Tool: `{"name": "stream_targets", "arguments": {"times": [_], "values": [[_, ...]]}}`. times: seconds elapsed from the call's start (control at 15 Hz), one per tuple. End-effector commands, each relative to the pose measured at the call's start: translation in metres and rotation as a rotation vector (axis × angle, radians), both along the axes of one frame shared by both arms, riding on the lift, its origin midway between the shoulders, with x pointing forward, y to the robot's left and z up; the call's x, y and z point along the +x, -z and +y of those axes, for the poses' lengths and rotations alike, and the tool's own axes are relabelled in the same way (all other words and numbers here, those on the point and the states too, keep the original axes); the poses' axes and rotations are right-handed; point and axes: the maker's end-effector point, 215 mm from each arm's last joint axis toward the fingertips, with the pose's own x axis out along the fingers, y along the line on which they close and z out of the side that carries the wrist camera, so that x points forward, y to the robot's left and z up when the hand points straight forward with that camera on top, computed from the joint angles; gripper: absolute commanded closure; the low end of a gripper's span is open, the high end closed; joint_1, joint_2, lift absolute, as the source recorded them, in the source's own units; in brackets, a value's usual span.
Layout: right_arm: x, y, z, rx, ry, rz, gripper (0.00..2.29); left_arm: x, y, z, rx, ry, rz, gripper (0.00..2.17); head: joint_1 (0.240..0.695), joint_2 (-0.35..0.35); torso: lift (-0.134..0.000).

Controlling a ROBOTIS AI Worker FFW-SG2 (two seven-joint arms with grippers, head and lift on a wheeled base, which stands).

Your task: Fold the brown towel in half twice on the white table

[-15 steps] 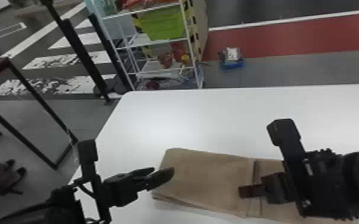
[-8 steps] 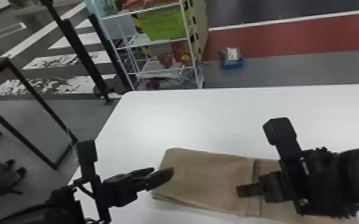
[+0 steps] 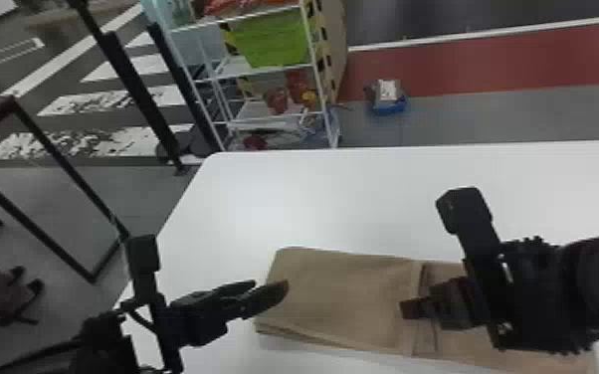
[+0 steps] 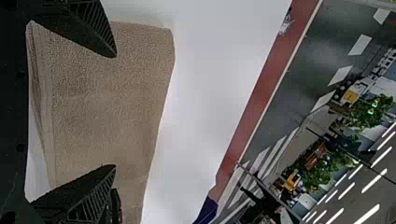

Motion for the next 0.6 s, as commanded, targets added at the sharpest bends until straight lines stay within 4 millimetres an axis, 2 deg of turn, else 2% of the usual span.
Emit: {"name": "stream_targets", "arguments": {"times": [0.0,0.27,0.53], "values": [[-0.004,0.001,0.0,-0.005,-0.01,0.008,0.88,0.0,0.0,-0.001,-0.004,-0.001,0.0,0.04,0.695,0.35,-0.124],[-0.005,-0.006,0.006,0.005,-0.024,-0.007,0.88,-0.001,0.0,-0.001,-0.002,-0.001,0.001,0.04,0.695,0.35,-0.124],[-0.005,-0.024,0.012,0.023,-0.033,-0.052,0.88,-0.002,0.0,-0.001,-0.001,0.0,0.001,0.04,0.695,0.35,-0.124]]}}
